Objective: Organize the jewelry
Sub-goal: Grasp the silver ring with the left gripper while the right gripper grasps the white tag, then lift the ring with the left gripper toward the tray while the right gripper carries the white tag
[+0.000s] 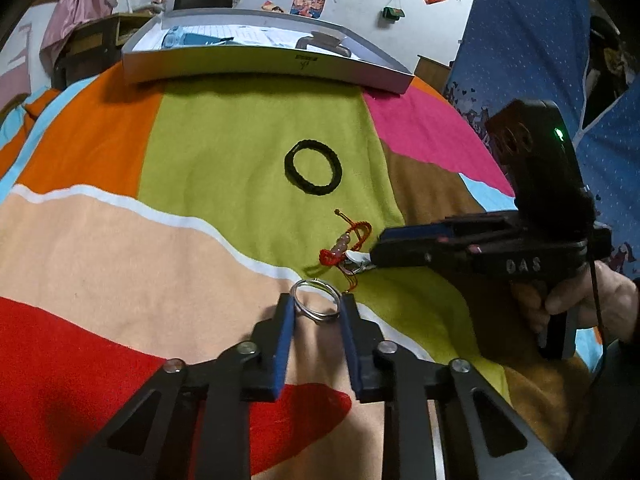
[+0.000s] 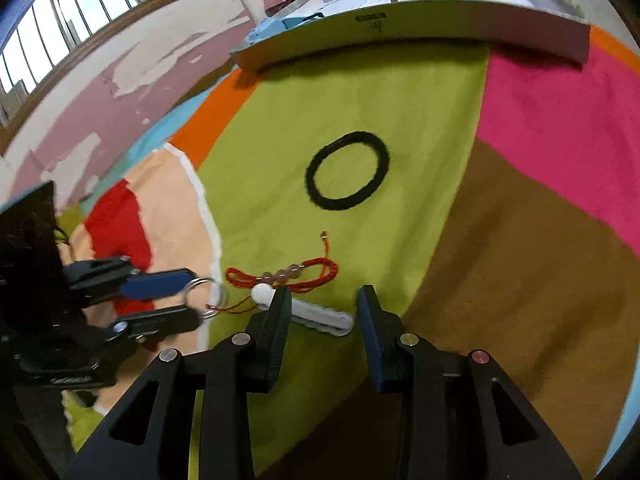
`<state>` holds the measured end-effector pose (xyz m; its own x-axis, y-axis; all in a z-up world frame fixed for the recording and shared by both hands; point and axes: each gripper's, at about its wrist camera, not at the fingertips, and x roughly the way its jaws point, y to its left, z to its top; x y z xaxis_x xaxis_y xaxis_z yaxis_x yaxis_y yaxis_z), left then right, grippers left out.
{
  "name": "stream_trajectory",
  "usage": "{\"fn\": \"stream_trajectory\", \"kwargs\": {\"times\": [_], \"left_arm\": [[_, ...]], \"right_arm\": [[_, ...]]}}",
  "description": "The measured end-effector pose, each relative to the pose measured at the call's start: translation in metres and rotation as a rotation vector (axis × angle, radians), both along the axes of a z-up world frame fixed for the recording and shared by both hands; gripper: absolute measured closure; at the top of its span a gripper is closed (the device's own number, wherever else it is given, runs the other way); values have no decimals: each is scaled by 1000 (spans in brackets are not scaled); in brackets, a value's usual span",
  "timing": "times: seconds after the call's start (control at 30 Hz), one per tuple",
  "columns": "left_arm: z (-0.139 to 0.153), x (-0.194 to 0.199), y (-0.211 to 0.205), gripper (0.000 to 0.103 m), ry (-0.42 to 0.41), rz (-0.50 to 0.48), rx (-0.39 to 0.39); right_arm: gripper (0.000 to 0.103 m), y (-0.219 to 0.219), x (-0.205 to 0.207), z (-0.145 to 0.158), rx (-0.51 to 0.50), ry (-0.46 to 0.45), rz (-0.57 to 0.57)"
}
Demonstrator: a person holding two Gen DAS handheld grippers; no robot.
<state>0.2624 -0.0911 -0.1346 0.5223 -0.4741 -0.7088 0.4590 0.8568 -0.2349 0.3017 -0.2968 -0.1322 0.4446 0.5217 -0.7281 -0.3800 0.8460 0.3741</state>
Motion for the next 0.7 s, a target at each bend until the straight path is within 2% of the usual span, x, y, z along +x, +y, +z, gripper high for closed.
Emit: {"fn": "stream_trajectory", "kwargs": {"times": [0.07, 0.2, 0.33, 0.4, 0.47, 0.5, 0.53, 0.7], "left_arm": [[-1, 2, 3, 88, 15, 9, -8], [-2, 6, 7, 90, 41, 21, -24], [-4, 10, 5, 90, 60, 19, -20], [-5, 12, 5, 96, 69, 18, -19], [-6, 14, 5, 98, 85, 17, -34], [-6, 15, 6, 99, 92, 17, -46], [-6, 15, 7, 99, 95, 17, -51], [-4, 12, 5, 99, 86, 16, -46]], "right_arm": [[72, 4, -3, -1, 1, 15, 31], [72, 22, -12, -1, -63, 8, 105], [72, 31, -13, -2, -113, -12, 111], [72, 33, -12, -2, -123, -17, 104], [76, 34, -12, -1, -136, -18, 100], [84, 38, -12, -2, -140, -13, 97], [87, 38, -11, -2, -138, -7, 95], [90, 39, -13, 0, -119, 20, 110]]}}
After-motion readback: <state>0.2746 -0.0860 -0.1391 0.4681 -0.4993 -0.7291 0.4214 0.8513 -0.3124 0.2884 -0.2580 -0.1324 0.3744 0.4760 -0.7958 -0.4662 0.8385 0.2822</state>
